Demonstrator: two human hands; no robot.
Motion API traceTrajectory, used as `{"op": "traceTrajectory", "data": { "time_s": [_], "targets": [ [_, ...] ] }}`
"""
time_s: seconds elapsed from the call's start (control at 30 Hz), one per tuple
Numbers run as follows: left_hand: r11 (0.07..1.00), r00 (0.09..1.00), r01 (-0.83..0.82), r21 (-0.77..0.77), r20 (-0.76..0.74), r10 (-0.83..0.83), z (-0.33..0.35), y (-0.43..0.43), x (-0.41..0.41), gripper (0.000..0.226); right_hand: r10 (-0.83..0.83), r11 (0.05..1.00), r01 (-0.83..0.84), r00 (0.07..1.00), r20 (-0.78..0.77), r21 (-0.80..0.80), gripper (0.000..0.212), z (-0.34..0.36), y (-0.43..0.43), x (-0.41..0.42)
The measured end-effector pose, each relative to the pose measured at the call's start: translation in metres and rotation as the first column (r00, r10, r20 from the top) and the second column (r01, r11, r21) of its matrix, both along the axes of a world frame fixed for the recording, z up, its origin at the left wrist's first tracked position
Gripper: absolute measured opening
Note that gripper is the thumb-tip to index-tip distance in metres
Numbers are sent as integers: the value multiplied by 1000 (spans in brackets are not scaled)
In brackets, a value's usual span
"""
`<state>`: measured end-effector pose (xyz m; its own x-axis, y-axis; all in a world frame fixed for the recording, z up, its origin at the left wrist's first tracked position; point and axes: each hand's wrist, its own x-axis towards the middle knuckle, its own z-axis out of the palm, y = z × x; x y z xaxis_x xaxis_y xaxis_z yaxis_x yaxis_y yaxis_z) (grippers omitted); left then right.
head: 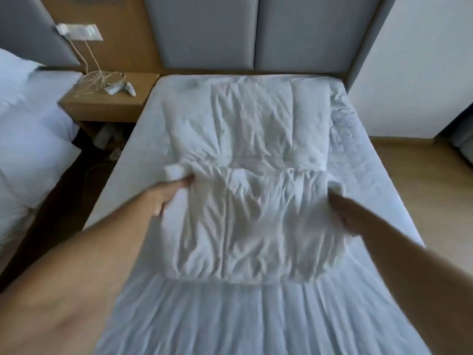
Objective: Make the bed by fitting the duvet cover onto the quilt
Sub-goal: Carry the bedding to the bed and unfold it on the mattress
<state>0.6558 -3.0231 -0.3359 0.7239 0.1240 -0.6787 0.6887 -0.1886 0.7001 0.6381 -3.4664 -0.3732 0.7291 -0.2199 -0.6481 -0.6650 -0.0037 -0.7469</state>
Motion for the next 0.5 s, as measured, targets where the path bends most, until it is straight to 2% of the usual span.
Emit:
{"op": "traceTrajectory", "data": {
  "time_s": [0.07, 0.1, 0.2, 0.27, 0.37, 0.43, 0.5],
  "targets": [
    [996, 998, -11, 86, 70, 5, -51, -10, -11, 61, -66, 995, 59, 994, -92, -78, 69, -46, 18, -21],
    [993, 992, -23, 116, 126, 8, -74, -13, -13, 60, -99, 988, 89, 992, -78, -126, 66, -64, 24, -27],
    [958, 981, -15, 288, 187, -41, -103, -13, -16, 66, -133, 969, 126, 991, -17, -211, 44, -89, 22, -26],
    [955, 972, 14, 298, 218, -83, -111, -11, -28, 65, -115, 968, 111, 993, -6, -227, 37, -96, 18, -39],
    [968, 958, -8, 250, 279, -65, -101, -12, -63, 56, -71, 979, 59, 996, -52, -196, 33, -101, 7, -79],
    [988, 970, -25, 151, 244, -12, -92, -8, -102, 45, -2, 986, -17, 993, -116, -166, 30, -100, -7, -125],
    [994, 984, 100, 49, 141, -106, -85, 7, -157, 50, 217, 951, -267, 935, -279, -154, 30, -101, -23, -195]
  ]
}}
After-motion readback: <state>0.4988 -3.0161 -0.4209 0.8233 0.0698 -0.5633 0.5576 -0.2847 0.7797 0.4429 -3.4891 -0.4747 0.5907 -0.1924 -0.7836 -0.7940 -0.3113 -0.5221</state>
